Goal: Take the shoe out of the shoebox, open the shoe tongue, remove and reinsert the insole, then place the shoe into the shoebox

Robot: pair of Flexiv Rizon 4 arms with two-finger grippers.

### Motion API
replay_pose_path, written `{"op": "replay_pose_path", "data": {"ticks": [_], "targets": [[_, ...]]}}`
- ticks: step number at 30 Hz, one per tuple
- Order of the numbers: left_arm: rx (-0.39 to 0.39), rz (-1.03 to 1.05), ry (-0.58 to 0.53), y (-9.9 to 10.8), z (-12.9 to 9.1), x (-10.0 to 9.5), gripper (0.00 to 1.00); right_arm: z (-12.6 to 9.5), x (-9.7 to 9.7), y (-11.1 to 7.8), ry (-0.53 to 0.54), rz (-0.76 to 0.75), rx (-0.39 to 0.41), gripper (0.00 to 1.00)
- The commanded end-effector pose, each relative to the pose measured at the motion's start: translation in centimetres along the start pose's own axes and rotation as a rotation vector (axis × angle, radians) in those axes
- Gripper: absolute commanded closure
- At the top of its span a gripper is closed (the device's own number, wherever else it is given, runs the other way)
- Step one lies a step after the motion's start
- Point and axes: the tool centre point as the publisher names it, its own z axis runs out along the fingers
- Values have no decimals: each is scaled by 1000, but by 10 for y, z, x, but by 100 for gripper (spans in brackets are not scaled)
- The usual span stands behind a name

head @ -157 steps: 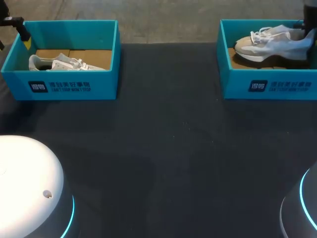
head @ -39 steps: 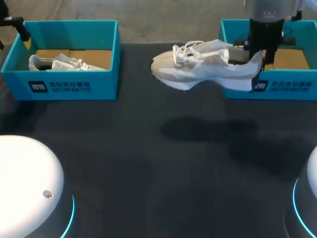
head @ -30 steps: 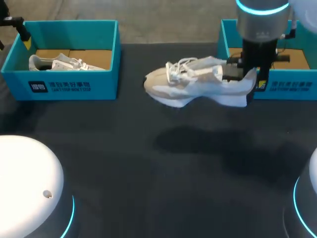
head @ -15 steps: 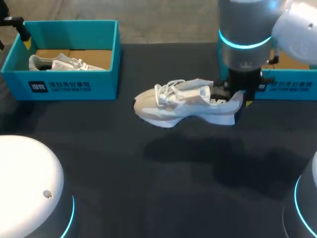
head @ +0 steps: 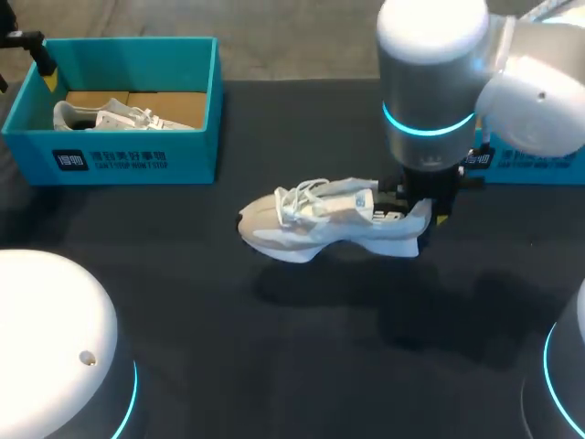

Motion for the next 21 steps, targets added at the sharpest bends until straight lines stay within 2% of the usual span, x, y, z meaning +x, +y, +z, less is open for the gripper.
{"op": "replay_pose_path", "data": {"ticks": [1,13,21], "targets": [[-3,1,1,-1,0,0,0,14,15,-2,-8,2,3,100],[-3,1,1,-1,0,0,0,49,47,-13,-20,-21,1,100],[-3,1,1,-1,0,0,0,70,54,-15,-15,-22,0,100]]}}
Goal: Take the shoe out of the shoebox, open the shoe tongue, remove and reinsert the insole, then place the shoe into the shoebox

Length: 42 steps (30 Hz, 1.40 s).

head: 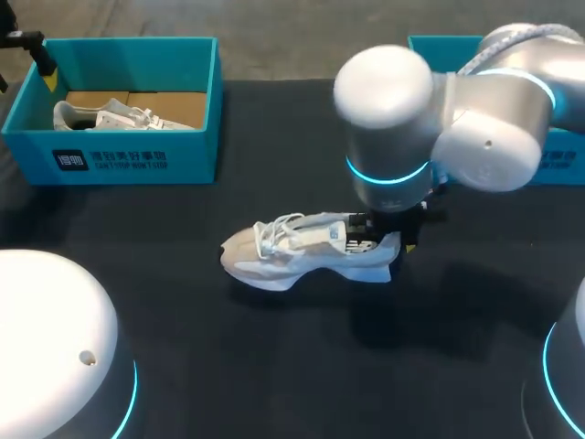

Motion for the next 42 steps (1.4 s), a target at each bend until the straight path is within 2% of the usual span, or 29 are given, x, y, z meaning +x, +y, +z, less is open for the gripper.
{"op": "replay_pose_path", "data": {"ticks": [1,18,39,40,42], "targets": [[-3,1,1,-1,0,0,0,14,9,1,-11,4,6,100],[-3,1,1,-1,0,0,0,40,15,-7,-30,18,35,100],[-3,1,1,-1,0,0,0,54,15,-13,-47,33,60,99],[-3,1,1,-1,0,0,0,54,16,-13,-46,34,61,73],[-3,1,1,-1,0,0,0,54,16,-13,-44,37,61,57]]}}
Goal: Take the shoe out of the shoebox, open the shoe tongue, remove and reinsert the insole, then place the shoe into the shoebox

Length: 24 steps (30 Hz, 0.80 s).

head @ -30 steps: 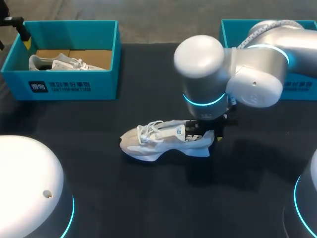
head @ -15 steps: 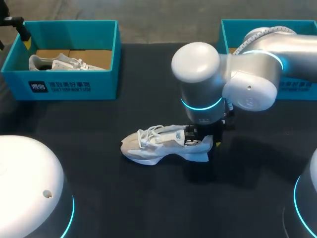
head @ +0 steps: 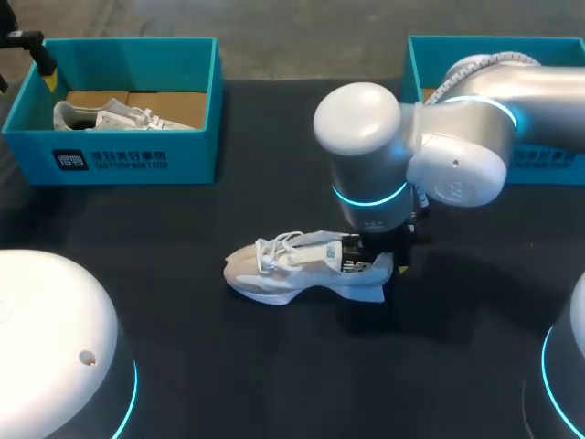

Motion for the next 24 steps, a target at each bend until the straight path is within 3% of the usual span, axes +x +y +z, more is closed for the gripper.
{"op": "replay_pose_path", "data": {"ticks": [1,2,3,4,12,24], "targets": [[-3,1,1,-1,0,0,0,1,2,-1,2,3,0,51],[-3,1,1,-1,0,0,0,0,2,0,2,4,-1,25],[-3,1,1,-1,0,0,0,0,2,0,2,4,-1,25],[-3,1,1,-1,0,0,0,-1,1,0,3,7,-2,0],[-3,1,1,-1,0,0,0,-14,-1,0,9,8,-13,0],[-3,1,1,-1,0,0,0,-54,-9,6,82,-54,-17,0]]}}
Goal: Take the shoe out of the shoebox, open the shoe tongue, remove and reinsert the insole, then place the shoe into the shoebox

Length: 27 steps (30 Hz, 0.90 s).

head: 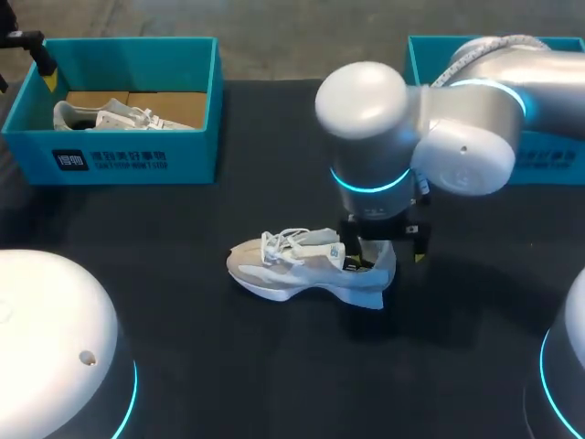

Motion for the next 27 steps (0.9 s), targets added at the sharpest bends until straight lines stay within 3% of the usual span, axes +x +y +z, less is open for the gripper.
{"op": "replay_pose_path", "data": {"ticks": [1,11,22,27], "targets": [[-3,1,1,-1,0,0,0,-18,-12,2,50,-29,2,0],[-3,1,1,-1,0,0,0,-59,-15,-2,235,-206,-14,0],[-3,1,1,-1,0,0,0,-82,-29,-8,445,-426,-49,0],[-3,1,1,-1,0,0,0,-92,-30,-12,468,-540,-44,0]]}}
